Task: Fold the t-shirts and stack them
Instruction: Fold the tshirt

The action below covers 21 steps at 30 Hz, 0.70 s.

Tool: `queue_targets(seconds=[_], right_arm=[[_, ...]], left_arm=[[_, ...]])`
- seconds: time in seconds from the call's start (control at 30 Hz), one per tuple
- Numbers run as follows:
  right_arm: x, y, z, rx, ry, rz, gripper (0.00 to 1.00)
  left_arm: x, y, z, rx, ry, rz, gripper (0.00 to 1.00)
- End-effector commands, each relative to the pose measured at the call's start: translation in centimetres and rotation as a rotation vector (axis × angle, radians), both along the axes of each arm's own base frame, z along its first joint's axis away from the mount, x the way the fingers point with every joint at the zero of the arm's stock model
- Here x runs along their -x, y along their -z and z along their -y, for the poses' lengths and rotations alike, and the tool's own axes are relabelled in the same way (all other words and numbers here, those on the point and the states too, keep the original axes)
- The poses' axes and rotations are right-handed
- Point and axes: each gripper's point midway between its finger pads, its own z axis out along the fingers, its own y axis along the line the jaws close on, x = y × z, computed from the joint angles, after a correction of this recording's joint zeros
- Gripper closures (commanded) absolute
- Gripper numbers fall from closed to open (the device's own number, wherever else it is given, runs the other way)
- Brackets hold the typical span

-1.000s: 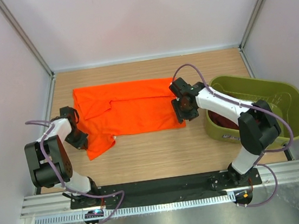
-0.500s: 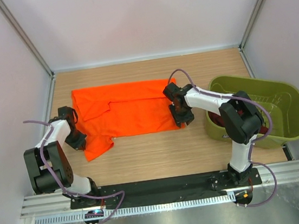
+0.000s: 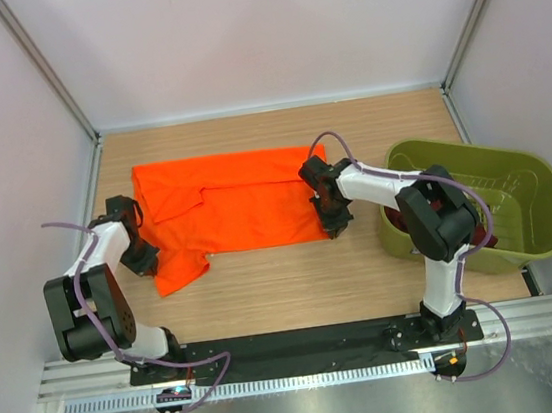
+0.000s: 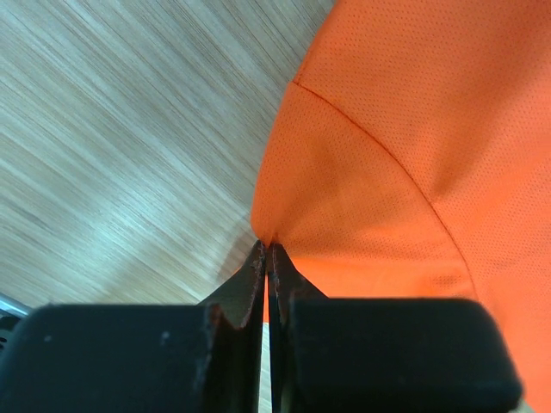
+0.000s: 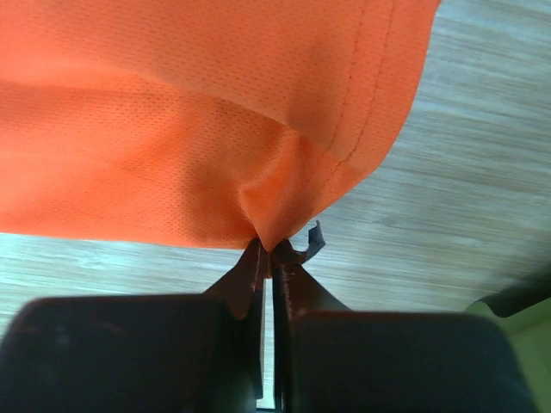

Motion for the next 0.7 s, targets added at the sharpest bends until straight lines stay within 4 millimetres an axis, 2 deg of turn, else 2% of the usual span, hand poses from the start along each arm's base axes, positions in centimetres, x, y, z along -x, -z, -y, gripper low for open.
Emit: queue_targets(seconds=[0.0, 0.13, 0.27, 0.4, 0.5, 0.67], right_arm=[[0.3, 0.3, 0.2, 0.01, 0.011, 0.002, 0.99], [1.5, -0.6, 1.7, 0.043, 0.032, 0.016, 0.99], [2.4, -0.2, 3.2, 0.093, 0.027, 0.006, 0.99], [2.7, 0.0, 3.6, 0.112, 0.019, 0.001, 0.99], [3.1, -0.2, 2.6, 0.049, 0.004, -0.012, 0.99], [2.6, -2.9, 0.2, -0.063, 0.009, -0.004, 0.99]], left_arm=[[-0.1, -1.3, -0.8, -0.035, 0.0, 0.028, 1.0], [0.2, -2.0, -1.0, -0.05, -0.003, 0.034, 1.0], [0.9, -2.2, -1.4, -0.054, -0.015, 0.027, 1.0], [1.0, -2.6, -1.8, -0.055, -0.029, 0.036, 1.0], [0.8, -3.1, -1.5, -0.035, -0.015, 0.044, 1.0], [-0.6, -5.6, -0.5, 0.011, 0.04, 0.129, 1.0]])
